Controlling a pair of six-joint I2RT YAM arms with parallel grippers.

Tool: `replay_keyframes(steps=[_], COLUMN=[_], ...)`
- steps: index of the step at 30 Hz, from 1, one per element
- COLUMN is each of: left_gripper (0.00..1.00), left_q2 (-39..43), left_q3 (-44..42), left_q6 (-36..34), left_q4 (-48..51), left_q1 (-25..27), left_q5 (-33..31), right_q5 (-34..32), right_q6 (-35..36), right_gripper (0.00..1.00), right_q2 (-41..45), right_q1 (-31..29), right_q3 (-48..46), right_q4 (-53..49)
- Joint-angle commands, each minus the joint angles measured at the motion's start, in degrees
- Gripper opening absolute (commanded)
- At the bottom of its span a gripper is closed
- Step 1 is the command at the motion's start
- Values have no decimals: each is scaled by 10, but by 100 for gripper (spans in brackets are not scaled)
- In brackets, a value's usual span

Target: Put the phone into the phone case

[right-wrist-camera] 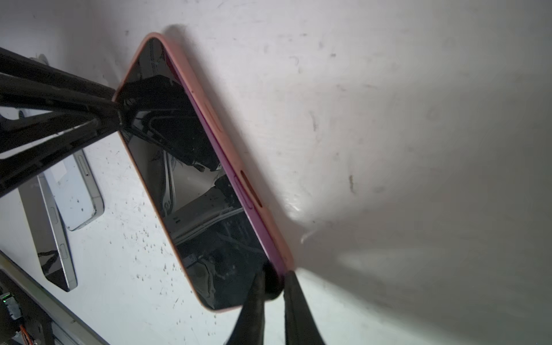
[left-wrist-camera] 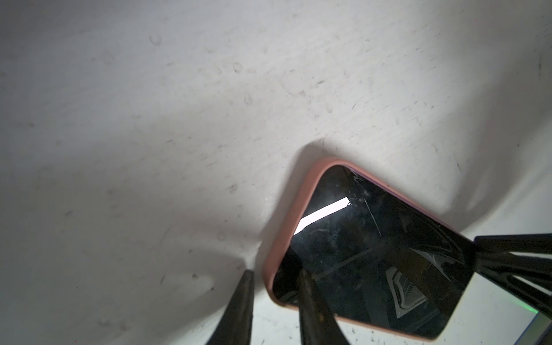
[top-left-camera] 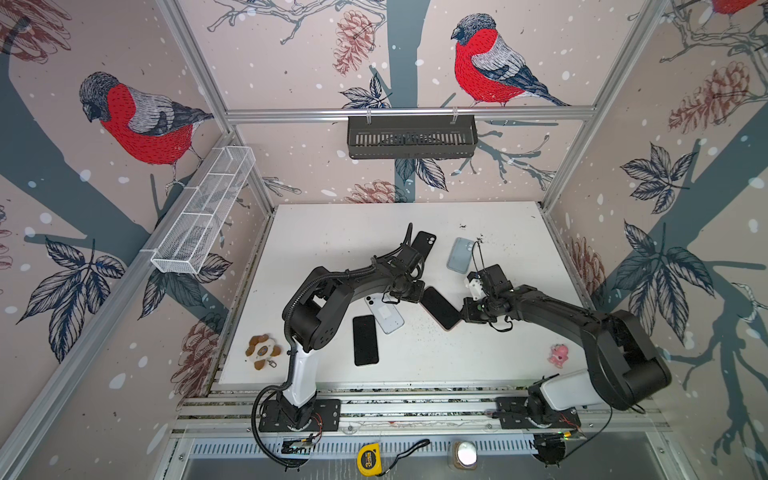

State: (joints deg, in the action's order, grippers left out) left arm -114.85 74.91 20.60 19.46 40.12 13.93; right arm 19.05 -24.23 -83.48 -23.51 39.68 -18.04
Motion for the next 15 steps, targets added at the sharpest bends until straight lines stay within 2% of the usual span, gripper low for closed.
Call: replay_keyframes(steps=[1, 15], left_gripper=[27, 27], left_q2=[-6, -1], left_q3=[-5, -11], left_q6=[-6, -1], left_q4=[33, 24], left_q1=[1, 1], left_q5=[-12, -3], right_q5=[-27, -74], right_q6=[13, 32], right_gripper=[11, 8], right_q2=[-12, -40], right_q1=[-10, -53], right_q3=[11, 37], right_q4=[-7, -46])
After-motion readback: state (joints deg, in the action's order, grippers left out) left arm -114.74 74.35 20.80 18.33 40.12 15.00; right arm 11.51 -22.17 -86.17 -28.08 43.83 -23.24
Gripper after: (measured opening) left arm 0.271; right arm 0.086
